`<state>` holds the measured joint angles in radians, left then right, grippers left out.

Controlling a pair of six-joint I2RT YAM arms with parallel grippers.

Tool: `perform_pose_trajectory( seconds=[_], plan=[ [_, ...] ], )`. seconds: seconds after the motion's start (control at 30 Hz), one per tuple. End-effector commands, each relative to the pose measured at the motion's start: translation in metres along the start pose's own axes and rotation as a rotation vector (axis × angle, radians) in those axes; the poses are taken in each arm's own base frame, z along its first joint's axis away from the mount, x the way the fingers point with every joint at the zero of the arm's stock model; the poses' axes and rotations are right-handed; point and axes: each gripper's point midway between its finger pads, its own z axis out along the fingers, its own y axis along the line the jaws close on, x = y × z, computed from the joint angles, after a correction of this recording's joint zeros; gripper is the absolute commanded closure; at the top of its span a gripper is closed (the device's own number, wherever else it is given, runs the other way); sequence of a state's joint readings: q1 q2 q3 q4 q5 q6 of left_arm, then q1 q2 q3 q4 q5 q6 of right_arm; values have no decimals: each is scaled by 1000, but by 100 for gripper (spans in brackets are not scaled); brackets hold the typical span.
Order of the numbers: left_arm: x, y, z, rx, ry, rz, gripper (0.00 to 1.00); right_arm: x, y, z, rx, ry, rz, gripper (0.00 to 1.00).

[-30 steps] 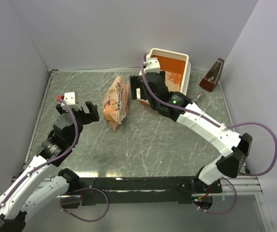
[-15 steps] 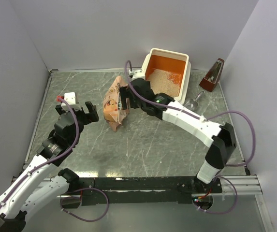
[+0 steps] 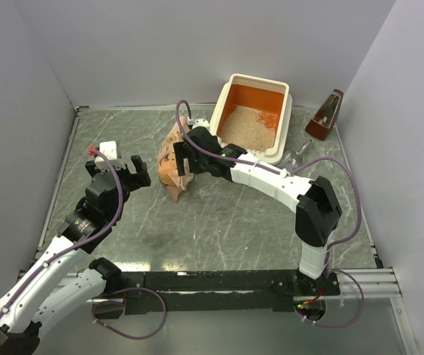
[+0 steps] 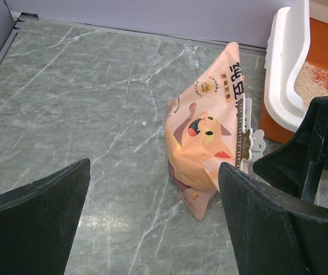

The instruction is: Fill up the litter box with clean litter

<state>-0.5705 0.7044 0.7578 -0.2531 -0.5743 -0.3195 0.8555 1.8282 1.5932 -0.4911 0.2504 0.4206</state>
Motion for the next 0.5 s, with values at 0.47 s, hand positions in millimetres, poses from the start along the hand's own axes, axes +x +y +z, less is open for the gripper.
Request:
perform_pose_trajectory(
  seconds=[0.47],
  plan=[
    [-25, 0, -3, -15, -58, -39, 3, -35, 26, 8, 32, -57, 225, 7]
  ],
)
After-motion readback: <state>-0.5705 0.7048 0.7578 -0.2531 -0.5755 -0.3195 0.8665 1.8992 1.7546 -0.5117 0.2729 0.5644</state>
